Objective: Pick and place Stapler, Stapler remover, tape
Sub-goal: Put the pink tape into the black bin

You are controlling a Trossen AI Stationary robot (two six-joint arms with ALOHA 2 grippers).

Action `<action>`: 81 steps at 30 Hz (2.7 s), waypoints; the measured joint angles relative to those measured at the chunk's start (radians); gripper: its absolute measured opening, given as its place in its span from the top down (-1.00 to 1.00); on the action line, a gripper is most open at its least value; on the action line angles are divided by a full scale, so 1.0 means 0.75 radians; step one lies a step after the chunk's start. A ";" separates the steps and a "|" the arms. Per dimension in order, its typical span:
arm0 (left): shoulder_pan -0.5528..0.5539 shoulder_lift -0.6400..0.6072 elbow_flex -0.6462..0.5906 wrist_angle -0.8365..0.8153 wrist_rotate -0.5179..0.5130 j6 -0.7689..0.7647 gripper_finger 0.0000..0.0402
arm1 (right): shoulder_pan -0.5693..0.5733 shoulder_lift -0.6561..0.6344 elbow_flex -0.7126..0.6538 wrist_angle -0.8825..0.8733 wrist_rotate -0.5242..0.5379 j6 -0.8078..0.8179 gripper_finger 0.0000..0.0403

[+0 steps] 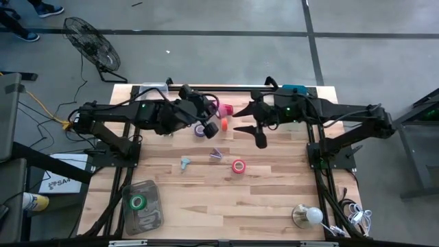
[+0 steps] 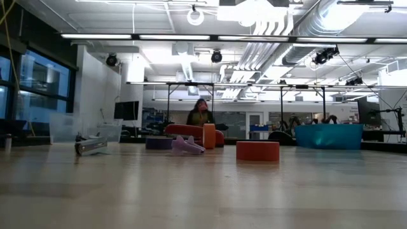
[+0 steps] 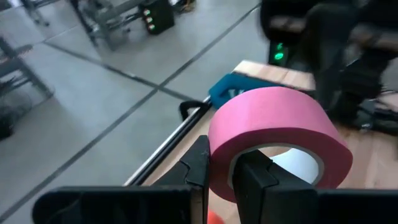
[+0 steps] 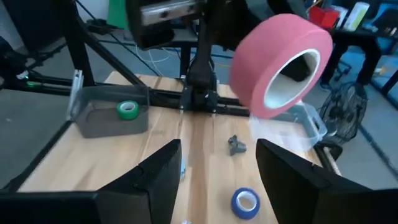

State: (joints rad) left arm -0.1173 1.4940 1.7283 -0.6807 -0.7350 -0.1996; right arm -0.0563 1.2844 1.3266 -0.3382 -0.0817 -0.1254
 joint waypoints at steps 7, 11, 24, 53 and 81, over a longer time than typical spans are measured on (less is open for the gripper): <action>0.000 0.000 0.000 0.029 0.090 0.032 0.82 | 0.000 0.011 0.000 0.083 0.042 -0.053 0.01; 0.000 0.000 0.000 0.048 0.124 0.042 0.82 | -0.001 0.028 0.000 0.186 -0.003 -0.077 0.01; -0.001 0.000 -0.001 0.068 0.128 0.064 0.82 | -0.002 0.094 0.001 0.290 -0.207 -0.078 0.10; 0.000 0.000 0.000 0.066 0.193 0.083 0.45 | 0.001 0.095 0.000 0.330 -0.216 -0.042 0.83; 0.000 -0.023 -0.002 -0.095 0.061 0.021 0.83 | -0.003 0.021 0.001 0.199 -0.063 0.077 -0.24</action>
State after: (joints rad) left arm -0.1173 1.4770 1.7268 -0.7523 -0.6890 -0.1835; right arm -0.0587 1.2999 1.3272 -0.1887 -0.1287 -0.0676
